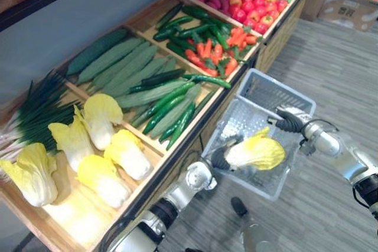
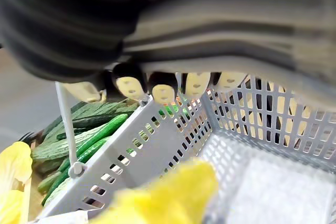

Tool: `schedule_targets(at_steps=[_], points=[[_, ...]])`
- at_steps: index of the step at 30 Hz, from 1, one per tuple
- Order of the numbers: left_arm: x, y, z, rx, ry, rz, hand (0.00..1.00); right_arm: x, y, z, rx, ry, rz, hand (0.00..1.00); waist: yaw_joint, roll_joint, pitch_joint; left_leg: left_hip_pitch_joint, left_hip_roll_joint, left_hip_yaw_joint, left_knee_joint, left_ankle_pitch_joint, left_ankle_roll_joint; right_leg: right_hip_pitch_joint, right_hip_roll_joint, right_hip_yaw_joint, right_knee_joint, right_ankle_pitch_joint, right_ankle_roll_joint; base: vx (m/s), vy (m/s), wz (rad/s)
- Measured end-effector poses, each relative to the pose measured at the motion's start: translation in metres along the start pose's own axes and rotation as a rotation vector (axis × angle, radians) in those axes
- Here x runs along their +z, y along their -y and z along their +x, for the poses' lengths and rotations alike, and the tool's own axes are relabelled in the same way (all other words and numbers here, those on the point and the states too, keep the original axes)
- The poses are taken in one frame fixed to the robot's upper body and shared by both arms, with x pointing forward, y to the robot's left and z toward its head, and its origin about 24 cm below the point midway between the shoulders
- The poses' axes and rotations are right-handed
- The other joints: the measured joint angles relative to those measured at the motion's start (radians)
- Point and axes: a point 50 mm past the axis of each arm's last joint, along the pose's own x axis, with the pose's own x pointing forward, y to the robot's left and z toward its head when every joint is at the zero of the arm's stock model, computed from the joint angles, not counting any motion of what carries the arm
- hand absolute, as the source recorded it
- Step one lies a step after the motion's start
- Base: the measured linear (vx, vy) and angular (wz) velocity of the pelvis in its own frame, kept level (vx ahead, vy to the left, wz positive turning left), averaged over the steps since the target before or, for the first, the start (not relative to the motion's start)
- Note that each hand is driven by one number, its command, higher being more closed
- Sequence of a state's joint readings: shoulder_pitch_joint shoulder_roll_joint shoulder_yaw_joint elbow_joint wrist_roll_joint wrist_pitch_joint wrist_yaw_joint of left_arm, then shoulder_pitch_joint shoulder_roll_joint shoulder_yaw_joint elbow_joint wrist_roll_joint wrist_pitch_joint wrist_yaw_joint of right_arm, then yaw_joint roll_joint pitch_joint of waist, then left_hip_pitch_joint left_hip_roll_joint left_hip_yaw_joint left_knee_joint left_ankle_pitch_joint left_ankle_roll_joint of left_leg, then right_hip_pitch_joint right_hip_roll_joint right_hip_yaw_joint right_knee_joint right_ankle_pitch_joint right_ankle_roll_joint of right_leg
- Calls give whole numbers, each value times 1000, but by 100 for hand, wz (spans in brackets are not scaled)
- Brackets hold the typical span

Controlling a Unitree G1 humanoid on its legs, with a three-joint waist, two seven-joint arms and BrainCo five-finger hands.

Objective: Pick vegetable in the basket

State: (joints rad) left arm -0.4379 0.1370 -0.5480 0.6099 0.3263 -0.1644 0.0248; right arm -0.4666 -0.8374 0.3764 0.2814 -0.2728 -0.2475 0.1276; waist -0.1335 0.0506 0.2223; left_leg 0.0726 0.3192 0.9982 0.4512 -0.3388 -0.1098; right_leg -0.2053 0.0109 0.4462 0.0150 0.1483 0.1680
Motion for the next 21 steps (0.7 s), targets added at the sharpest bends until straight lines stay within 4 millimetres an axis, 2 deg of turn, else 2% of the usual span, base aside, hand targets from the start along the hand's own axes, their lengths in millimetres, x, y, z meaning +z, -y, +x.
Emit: schedule_targets(at_steps=[12,15,17,21], points=[[10,-7,4,44,31,-25,0,-4,4,-8,-25,-22,28,100,4,0,7,-17,-17,-26,-7,-2,12,2,-19,-7,-14,4,6,23,50,6],[33,-12,2,58,140,-30,0,-10,7,-13,-39,-51,41,100,10,2,7,-18,-13,-32,-2,-3,15,7,-19,-14,-14,4,6,33,44,7],[62,-18,-6,42,285,-70,0,-17,-3,-20,-8,-83,51,100,16,4,8,-17,2,-51,10,-7,17,24,-16,-34,-14,4,6,29,25,18],[103,-19,-30,-57,519,-132,0,-40,-24,-40,39,-202,93,100,59,7,6,-25,8,-75,15,-8,17,35,-20,-68,-6,3,5,5,20,23]])
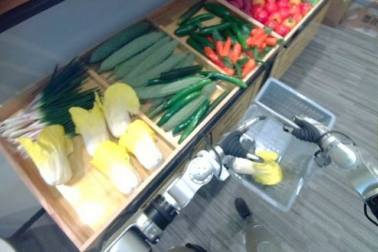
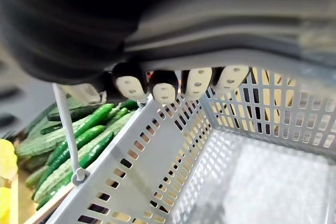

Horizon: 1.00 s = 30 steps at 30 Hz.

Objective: Pick vegetable in the basket

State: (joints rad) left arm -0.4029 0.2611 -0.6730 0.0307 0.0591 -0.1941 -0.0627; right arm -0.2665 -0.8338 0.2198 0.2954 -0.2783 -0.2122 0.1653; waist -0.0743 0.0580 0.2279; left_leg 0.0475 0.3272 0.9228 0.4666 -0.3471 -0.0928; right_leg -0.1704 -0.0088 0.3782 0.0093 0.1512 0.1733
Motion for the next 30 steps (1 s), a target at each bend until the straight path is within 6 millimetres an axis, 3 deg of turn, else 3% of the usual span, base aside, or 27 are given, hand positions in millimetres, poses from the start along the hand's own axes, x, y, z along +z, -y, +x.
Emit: schedule_targets(at_steps=[2,4,6,8,12,15,18,22,23,25,30], points=[[21,4,-6,-73,98,-55,0,-15,-8,-7,-8,-78,39,100,3,0,0,-13,0,-34,0,-3,-2,1,-9,-45,19,-9,-7,-11,15,55],[45,9,-11,-138,202,-109,0,-38,-18,-20,-43,-199,121,100,29,6,-5,-31,-2,-71,1,-1,2,1,-23,-106,51,-26,-15,-13,9,59],[55,10,-15,-163,243,-126,0,-49,-24,-29,-75,-262,176,100,39,10,-12,-45,-5,-99,1,-2,9,3,-35,-144,66,-36,-16,-20,10,74],[76,10,-22,-197,340,-195,0,-72,-41,-52,-158,-408,291,100,53,12,-38,-75,-16,-169,-1,18,22,19,-74,-252,86,-56,-17,-3,21,123],[92,6,-35,-201,410,-250,0,-92,-66,-79,-247,-559,412,100,84,0,-75,-108,-81,-278,-61,64,46,45,-132,-380,100,-63,-26,-31,40,101],[96,-3,-46,-110,432,-276,0,-108,-101,-111,-320,-735,542,100,107,-19,-105,-116,-143,-364,-133,109,60,78,-179,-484,100,-68,-29,25,35,95],[86,-35,-64,185,408,-279,0,-116,-148,-142,-348,-937,701,100,109,-45,-132,-117,-203,-448,-223,167,69,109,-214,-577,91,-77,-38,63,8,90],[58,-83,-108,748,263,-164,0,-103,-218,-176,-295,-1182,911,100,133,-80,-164,-132,-250,-530,-316,235,69,140,-226,-661,30,-95,-44,58,-30,62],[55,-85,-111,779,244,-141,0,-102,-221,-176,-299,-1195,926,100,135,-82,-165,-133,-252,-532,-322,238,69,141,-225,-662,26,-95,-43,37,-52,33],[28,-96,-138,1011,46,-3,0,-96,-235,-182,-334,-1254,994,100,135,-89,-173,-131,-262,-564,-375,277,68,142,-222,-689,21,-98,-40,45,-48,32],[-25,-93,-201,1302,-399,125,0,-86,-250,-187,-353,-1293,1048,100,131,-113,-205,-89,-262,-602,-472,337,65,168,-202,-719,10,-103,-47,62,-43,22]])
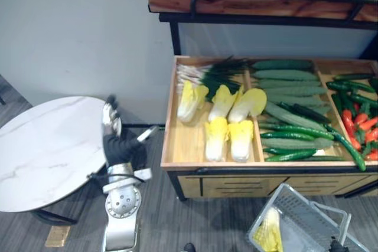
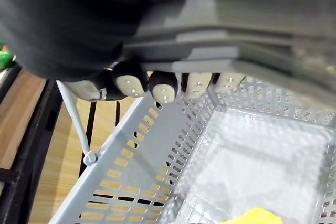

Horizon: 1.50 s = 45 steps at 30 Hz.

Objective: Pick vegetable in the basket

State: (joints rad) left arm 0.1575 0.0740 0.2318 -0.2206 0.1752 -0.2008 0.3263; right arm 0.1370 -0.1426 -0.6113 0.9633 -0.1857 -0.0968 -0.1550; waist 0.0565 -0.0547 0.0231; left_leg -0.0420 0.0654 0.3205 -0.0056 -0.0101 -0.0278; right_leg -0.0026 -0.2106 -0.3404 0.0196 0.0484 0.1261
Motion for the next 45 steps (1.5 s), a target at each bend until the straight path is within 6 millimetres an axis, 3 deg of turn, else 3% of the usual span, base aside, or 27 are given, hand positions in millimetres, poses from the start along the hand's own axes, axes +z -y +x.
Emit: schedule_targets(at_steps=[3,5,7,8,9,10,11,13,16,19,29,31,33,35,36,38,40,41,42,43,45], points=[[-43,-30,-14,133,-190,150,0,-5,-9,-4,12,-10,3,100,0,-17,-17,17,3,-1,-28,10,-5,13,4,-8,-2,-12,-2,12,-9,4],[-83,-54,-40,265,-415,241,0,-7,-14,-6,23,-1,-10,100,0,-26,-22,29,4,1,-34,10,-5,23,3,-11,-2,-24,1,0,0,0],[-105,-67,-62,317,-557,284,0,-8,-16,-7,18,-2,-11,100,-1,-27,-27,35,4,1,-39,9,-5,26,3,-13,-1,-31,1,7,-8,-2],[-134,-82,-96,350,-749,345,0,-7,-18,-7,21,1,-16,100,-1,-24,-32,52,3,5,-59,14,-10,30,5,-15,0,-39,-4,28,-14,-5],[-143,-86,-110,359,-824,360,0,-8,-18,-8,21,-1,-18,100,-2,-20,-37,54,2,5,-66,16,-13,29,5,-15,0,-42,-2,28,-14,-5],[-159,-91,-137,379,-970,373,0,-10,-18,-8,19,-7,-19,100,-3,-23,-48,64,1,6,-82,20,-18,29,7,-15,0,-52,-6,45,-20,0],[-169,-96,-164,400,-1106,378,0,-12,-18,-9,17,-14,-19,100,-4,-21,-57,71,0,3,-96,25,-22,28,9,-14,-1,-60,-3,57,-22,3],[-178,-95,-200,385,-1272,390,0,-13,-19,-8,13,-24,-22,100,-12,-22,-58,71,0,-1,-96,28,-27,28,12,-13,-3,-66,-4,70,-23,4],[-183,-86,-237,293,-1450,401,0,-11,-21,-6,14,-33,-29,100,-21,-21,-58,64,0,-2,-96,29,-28,24,20,-10,-18,-66,-3,73,-26,-1],[-185,-78,-245,204,-1491,387,0,-10,-23,-4,13,-36,-44,100,-26,-15,-61,65,-2,-4,-95,32,-22,24,25,-8,-20,-64,-1,78,-30,-2],[-190,-53,-238,-49,-1472,338,0,6,-28,2,53,9,-119,100,-31,20,-39,87,0,-9,-93,31,-24,44,39,3,-37,-63,1,48,-29,-4],[-190,-51,-236,-83,-1462,344,0,9,-27,3,54,19,-128,100,-29,16,-29,99,1,-1,-91,29,-26,49,39,13,-34,-64,1,-25,-14,-14],[-191,-47,-231,-125,-1442,351,0,14,-29,4,57,31,-110,100,-31,17,3,90,11,14,-24,-16,-26,43,31,35,3,-77,-1,-44,3,-32],[-192,-42,-224,-157,-1418,355,0,27,-30,7,55,65,-93,100,-32,10,54,45,56,58,182,-132,-26,-6,19,103,128,-124,3,-85,22,-66],[-192,-42,-224,-167,-1415,359,0,28,-30,7,54,71,-84,100,-32,10,56,36,69,75,217,-152,-26,-20,19,123,147,-127,4,-87,50,-88],[-193,-39,-217,-207,-1388,378,0,33,-40,4,72,92,-34,100,-33,8,71,26,99,162,272,-192,-25,-82,39,213,174,-101,9,-84,77,-110],[-195,-36,-211,-218,-1376,380,0,33,-48,1,89,99,-12,100,-36,0,82,27,105,231,276,-200,-19,-123,54,235,162,-43,-4,-142,112,-125],[-195,-34,-209,-222,-1374,376,0,38,-58,-3,112,118,20,100,-37,14,84,26,121,307,253,-189,1,-156,74,223,108,45,-29,-184,98,-167],[-194,-29,-209,-230,-1367,366,0,44,-65,-5,130,143,36,100,-36,29,95,31,137,373,230,-178,18,-154,70,135,84,75,-66,-298,93,-188],[-195,-27,-199,-235,-1329,363,0,57,-69,-4,142,186,41,100,-45,20,130,52,131,447,210,-172,29,-179,21,-65,258,-48,-117,-266,34,-147],[-195,-24,-191,-245,-1303,358,0,59,-71,-4,154,193,27,100,-44,16,139,73,138,541,203,-174,34,-173,-24,-222,427,-149,-129,-174,49,-159]])
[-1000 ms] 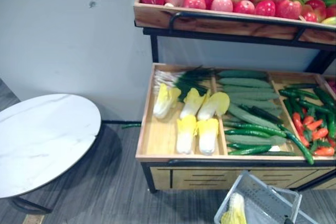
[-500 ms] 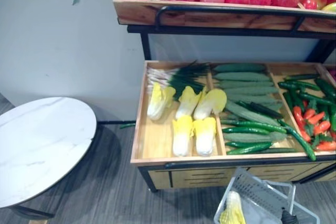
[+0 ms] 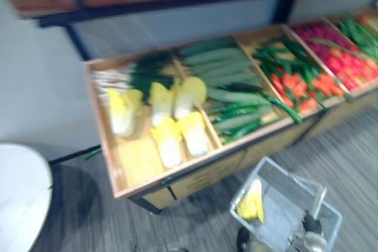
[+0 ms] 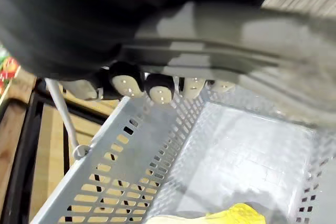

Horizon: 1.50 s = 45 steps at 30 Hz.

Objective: Pick vegetable in the basket

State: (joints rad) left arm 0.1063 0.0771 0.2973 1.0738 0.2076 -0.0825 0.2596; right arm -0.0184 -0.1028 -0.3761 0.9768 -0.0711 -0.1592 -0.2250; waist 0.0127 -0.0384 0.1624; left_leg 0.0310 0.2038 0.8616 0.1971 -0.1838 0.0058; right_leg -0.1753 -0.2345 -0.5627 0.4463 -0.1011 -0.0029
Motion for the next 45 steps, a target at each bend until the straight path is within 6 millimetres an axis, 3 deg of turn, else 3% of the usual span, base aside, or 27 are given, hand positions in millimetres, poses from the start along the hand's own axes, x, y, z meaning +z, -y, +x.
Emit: schedule_targets(at_steps=[1,3,6,9,12,15,16,17,18,19,21,24,26,27,29,31,33,34,36,37,39,40,41,43,45], points=[[-3,-1,-1,-4,-6,16,0,0,-2,-1,13,5,-11,100,2,1,2,24,3,61,-8,6,-4,26,-10,-33,39,-29,-15,-82,26,-159],[-2,-1,0,-11,-2,33,0,-2,-4,-2,22,4,-20,100,-3,-2,2,55,1,121,-18,12,-12,56,-15,-25,42,-55,9,-50,-24,-120],[-1,-3,1,-16,2,37,0,-10,-2,-3,24,-28,-19,100,-33,-24,-3,88,-18,182,-26,22,-33,99,13,-13,-89,-91,25,-37,-128,-79],[-2,6,-2,-49,4,49,0,-20,13,-3,-17,-66,-22,100,-38,13,-4,81,-17,200,-60,50,-39,119,93,31,-255,-46,40,-62,-110,-62],[0,6,-1,-58,16,71,0,-26,11,-6,-18,-101,-9,100,-35,18,-11,82,32,205,1,51,-47,148,146,69,-349,1,26,-18,-93,-45],[3,-3,2,-28,19,68,0,-32,2,-9,18,-116,-37,100,-32,-8,-11,47,178,185,289,33,-40,166,181,124,-382,14,12,-17,-93,-63],[-3,-3,0,-23,2,54,0,-33,2,-9,27,-118,-57,100,-29,4,-9,38,244,122,417,37,-35,191,207,165,-395,22,-4,47,-90,-109],[-10,0,-3,-20,-24,17,0,-32,4,-8,33,-111,-82,100,-27,26,-11,12,274,-17,509,55,-20,212,233,218,-400,21,-16,61,-68,-118],[-11,-2,-3,-7,-28,-2,0,-32,3,-8,39,-108,-93,100,-24,26,-8,-21,273,-100,547,67,-14,220,238,244,-402,20,-27,92,19,-134],[-11,2,-4,-7,-32,-24,0,-31,6,-8,39,-102,-105,100,-10,34,-12,-70,217,-286,560,43,-45,219,235,301,-397,20,-32,120,108,-140],[-11,6,-5,-17,-32,-22,0,-25,7,-4,40,-88,-117,100,2,34,-11,-99,64,-517,437,-51,-86,212,204,416,-396,30,-27,127,165,-155],[-13,7,-6,-21,-27,-8,0,-24,7,-4,41,-82,-127,100,6,37,-11,-100,-14,-659,212,-51,-98,207,189,494,-403,29,-13,52,176,-93],[-13,8,-7,-24,-28,-9,0,-23,7,-3,45,-70,-137,100,11,46,-10,-108,-35,-743,41,-34,-105,199,185,526,-417,36,1,79,312,-86],[-14,15,-9,-40,-32,-12,0,-23,12,-3,43,-63,-172,100,18,79,-19,-110,-42,-793,-41,54,-138,197,184,545,-434,47,50,115,291,-52],[-14,12,-8,-31,-29,-5,0,-28,10,-6,57,-69,-196,100,19,66,-23,-115,-69,-778,-40,56,-133,209,159,543,-455,63,74,167,270,-20],[-12,6,-3,-126,-24,54,0,-34,-2,-11,88,-86,-190,100,18,25,-25,-99,-106,-751,-41,55,-113,209,113,543,-455,57,86,239,280,-6],[-12,4,-3,-142,-22,82,0,-36,-13,-15,118,-87,-194,100,21,10,-28,-79,-115,-734,-59,54,-113,217,103,545,-460,51,102,214,144,-11],[-12,3,-2,-144,-21,91,0,-37,-18,-17,141,-82,-210,100,23,-5,-37,-67,-122,-733,-68,45,-106,219,97,543,-449,34,128,164,47,-3],[-11,5,-2,-153,-19,110,0,-36,-18,-17,144,-70,-226,100,30,0,-33,-50,-129,-732,-62,21,-89,208,92,542,-381,-12,152,141,18,0],[-10,7,-2,-168,-21,124,0,-35,-15,-15,129,-68,-214,100,33,0,-31,-36,-126,-729,-52,-4,-72,160,90,542,-245,-69,159,107,-27,-16],[-9,8,-2,-167,-12,133,0,-25,-12,-12,113,-26,-194,100,38,2,-26,-18,-111,-707,-21,-37,-73,16,78,507,88,-100,142,48,-42,-32],[-8,5,-1,-166,-2,151,0,-19,-12,-11,111,3,-188,100,34,-12,-18,16,-121,-697,-14,-59,-74,-55,36,455,271,-73,100,85,-18,-33],[-9,3,-1,-161,-2,161,0,-17,-13,-11,111,13,-187,100,25,-17,-17,56,-123,-687,-16,-75,-76,-89,11,436,386,-30,82,129,-13,-29],[-10,2,-2,-134,0,164,0,-14,-12,-10,108,28,-187,100,20,-11,-11,99,-114,-680,-25,-83,-69,-137,5,427,502,40,82,181,-45,-24],[-7,1,-1,-85,13,166,0,-11,-10,-10,101,40,-187,100,12,-11,-11,118,-91,-678,-29,-98,-77,-153,2,347,431,-71,51,214,-110,-5]])
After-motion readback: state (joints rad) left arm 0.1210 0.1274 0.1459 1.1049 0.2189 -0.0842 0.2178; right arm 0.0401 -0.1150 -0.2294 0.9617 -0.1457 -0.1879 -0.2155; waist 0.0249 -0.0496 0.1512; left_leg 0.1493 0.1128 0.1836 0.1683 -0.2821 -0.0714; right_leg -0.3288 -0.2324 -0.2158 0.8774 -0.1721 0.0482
